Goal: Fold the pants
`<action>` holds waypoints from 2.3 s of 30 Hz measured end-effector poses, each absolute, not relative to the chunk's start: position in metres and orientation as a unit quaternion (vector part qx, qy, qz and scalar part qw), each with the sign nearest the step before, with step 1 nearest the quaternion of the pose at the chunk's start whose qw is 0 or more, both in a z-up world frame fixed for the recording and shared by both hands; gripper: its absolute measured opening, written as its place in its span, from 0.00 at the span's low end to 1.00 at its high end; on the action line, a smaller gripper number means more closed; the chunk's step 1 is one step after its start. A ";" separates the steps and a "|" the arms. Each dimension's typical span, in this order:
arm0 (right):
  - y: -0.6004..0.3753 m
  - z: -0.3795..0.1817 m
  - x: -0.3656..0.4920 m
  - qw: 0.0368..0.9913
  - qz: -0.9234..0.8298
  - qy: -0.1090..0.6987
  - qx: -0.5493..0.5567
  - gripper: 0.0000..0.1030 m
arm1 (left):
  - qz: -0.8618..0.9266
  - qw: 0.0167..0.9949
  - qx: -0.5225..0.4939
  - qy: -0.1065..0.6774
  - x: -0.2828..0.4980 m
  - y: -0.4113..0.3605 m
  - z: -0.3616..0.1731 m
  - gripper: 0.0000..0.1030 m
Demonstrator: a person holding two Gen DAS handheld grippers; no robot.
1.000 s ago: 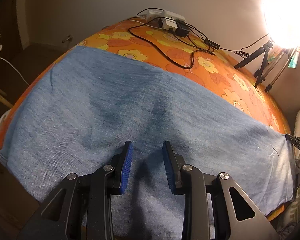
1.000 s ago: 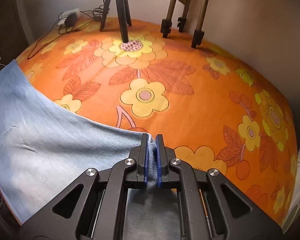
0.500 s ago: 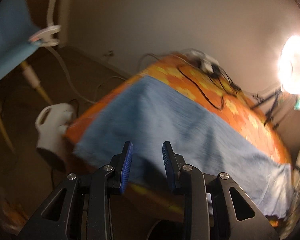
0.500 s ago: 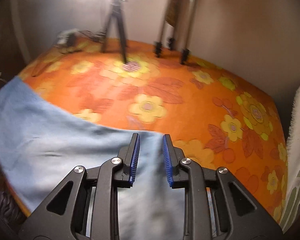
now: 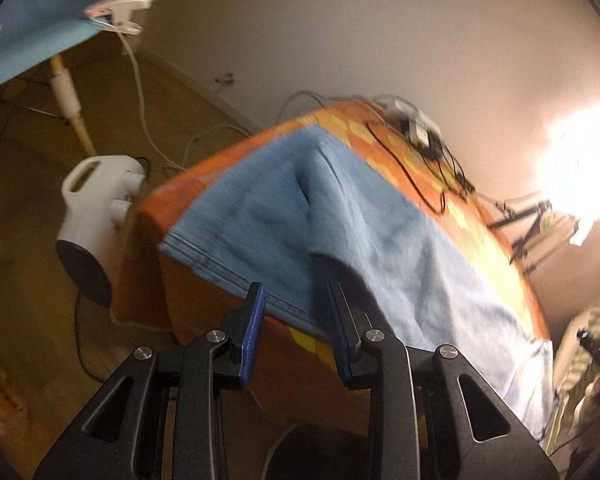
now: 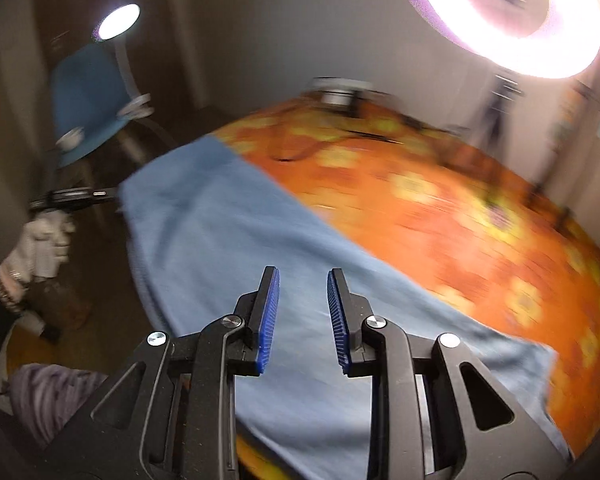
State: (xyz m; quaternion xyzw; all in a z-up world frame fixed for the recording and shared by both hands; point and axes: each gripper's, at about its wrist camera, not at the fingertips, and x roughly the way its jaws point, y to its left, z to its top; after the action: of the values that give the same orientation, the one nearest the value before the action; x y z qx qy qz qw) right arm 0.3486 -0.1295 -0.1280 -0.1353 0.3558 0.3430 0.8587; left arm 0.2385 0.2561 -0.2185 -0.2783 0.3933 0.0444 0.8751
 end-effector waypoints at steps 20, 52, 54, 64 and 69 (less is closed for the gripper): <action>0.127 -0.235 0.320 0.763 0.450 0.409 -0.220 0.11 | 0.006 0.888 -0.214 0.407 0.309 0.255 -0.204 0.28; 0.144 -0.246 0.335 0.720 0.451 0.462 -0.255 0.07 | 0.057 0.872 -0.090 0.477 0.229 0.295 -0.229 0.18; 0.144 -0.248 0.332 0.699 0.463 0.472 -0.272 0.08 | 0.046 0.871 -0.131 0.471 0.221 0.302 -0.231 0.18; 0.140 -0.165 0.393 0.713 0.523 0.435 -0.168 0.30 | -0.032 0.842 -0.378 0.383 0.238 0.312 -0.212 0.45; 0.200 -0.159 0.448 0.739 0.498 0.422 -0.171 0.30 | -0.037 0.816 -0.435 0.378 0.254 0.313 -0.223 0.55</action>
State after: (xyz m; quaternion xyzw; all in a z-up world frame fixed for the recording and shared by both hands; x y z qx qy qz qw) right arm 0.4478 0.1998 -0.1591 -0.1710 0.4217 0.4976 0.7385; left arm 0.2542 0.3130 -0.2232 -0.4349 0.3781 -0.0367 0.8164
